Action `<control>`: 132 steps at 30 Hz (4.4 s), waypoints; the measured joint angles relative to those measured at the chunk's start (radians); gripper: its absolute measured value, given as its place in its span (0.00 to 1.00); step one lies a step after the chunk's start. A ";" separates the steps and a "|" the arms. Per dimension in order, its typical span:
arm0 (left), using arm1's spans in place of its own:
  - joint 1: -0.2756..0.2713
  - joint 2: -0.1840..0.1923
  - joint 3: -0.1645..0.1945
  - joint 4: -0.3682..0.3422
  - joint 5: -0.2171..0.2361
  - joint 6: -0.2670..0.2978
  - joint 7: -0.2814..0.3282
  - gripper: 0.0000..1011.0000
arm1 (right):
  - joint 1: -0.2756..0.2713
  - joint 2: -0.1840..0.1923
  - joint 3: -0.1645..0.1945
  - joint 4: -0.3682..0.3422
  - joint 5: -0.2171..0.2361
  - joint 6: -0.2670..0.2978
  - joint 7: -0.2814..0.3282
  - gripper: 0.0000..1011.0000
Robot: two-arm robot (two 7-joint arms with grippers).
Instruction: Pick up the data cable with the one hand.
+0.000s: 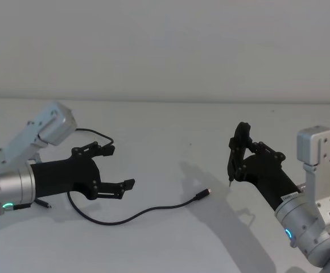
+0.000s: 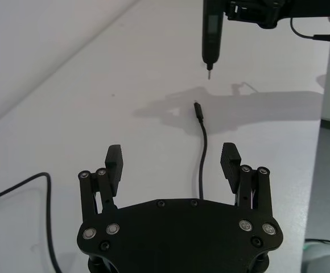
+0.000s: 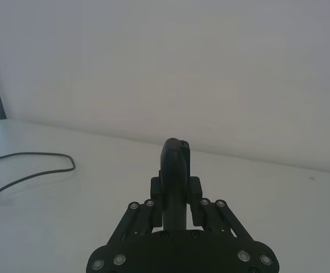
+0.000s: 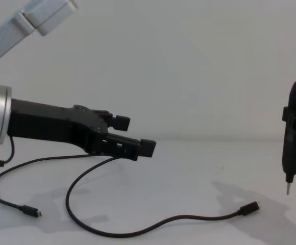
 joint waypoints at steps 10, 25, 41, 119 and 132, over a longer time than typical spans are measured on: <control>-0.058 -0.017 0.051 0.035 -0.005 0.066 -0.047 0.99 | 0.000 0.000 0.000 0.000 0.000 0.000 0.000 0.27; -0.128 -0.069 0.147 0.121 0.056 0.108 -0.046 0.99 | 0.000 0.000 0.000 0.000 0.000 0.000 0.000 0.27; -0.173 -0.125 0.218 0.208 0.101 0.113 -0.026 0.99 | 0.000 0.000 0.000 0.000 0.000 0.000 0.000 0.27; -0.190 -0.207 0.261 0.306 0.182 0.079 0.017 0.04 | -0.001 0.002 0.013 -0.018 0.009 -0.005 0.014 0.27; -0.162 -0.169 0.243 0.224 0.190 -0.036 -0.002 0.04 | 0.001 0.005 0.058 -0.086 0.083 -0.015 0.074 0.27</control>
